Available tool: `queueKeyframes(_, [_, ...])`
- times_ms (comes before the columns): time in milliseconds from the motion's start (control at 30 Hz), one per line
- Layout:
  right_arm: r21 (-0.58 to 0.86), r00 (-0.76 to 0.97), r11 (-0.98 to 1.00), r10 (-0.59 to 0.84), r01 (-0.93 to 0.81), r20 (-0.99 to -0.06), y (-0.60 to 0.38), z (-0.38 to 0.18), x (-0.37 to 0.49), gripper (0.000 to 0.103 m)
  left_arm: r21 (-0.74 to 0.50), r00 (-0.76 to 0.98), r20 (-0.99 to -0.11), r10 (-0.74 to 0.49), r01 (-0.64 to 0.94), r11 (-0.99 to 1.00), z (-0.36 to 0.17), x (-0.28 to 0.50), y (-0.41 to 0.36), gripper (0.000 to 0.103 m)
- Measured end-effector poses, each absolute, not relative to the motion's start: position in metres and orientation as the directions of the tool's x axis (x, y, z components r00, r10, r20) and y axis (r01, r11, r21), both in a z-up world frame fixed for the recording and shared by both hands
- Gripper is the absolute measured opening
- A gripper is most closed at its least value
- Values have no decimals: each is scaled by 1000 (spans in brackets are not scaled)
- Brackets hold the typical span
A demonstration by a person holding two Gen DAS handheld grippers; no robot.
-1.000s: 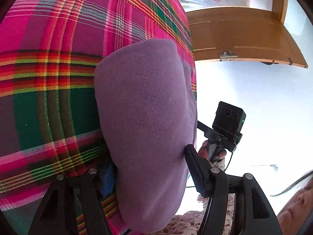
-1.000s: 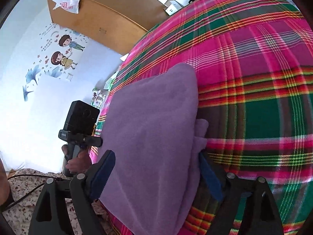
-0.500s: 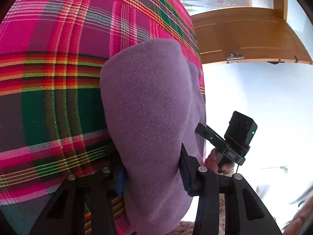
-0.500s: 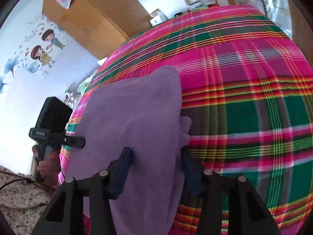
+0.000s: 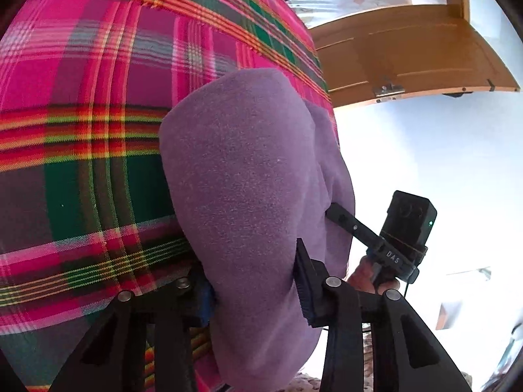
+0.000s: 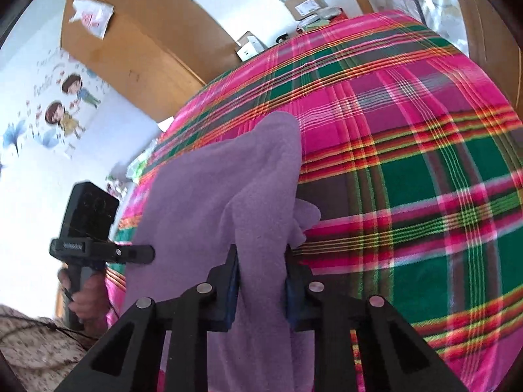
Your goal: Fold clothes
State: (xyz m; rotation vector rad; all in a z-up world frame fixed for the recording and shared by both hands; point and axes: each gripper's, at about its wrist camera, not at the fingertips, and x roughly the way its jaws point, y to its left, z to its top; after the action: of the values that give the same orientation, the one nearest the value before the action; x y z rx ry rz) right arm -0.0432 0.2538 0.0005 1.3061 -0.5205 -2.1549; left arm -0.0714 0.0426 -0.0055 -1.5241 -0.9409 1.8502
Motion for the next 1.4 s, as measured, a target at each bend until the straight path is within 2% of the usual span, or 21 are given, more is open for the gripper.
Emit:
queueKeyframes(333, [642, -364, -709, -703, 293, -611, 223, 18, -52, 22, -797, -268, -584, 766, 14, -603, 10, -76, 16, 41])
queueKeyframes(1133, [743, -296, -592, -804, 312, -516, 75, 11, -127, 22, -727, -446, -654, 612, 145, -671, 22, -118, -78, 41])
queueKeyframes(1400, [754, -275, -576, -816, 315, -508, 36, 6, -155, 22, -707, -482, -672, 562, 193, -680, 22, -109, -71, 41])
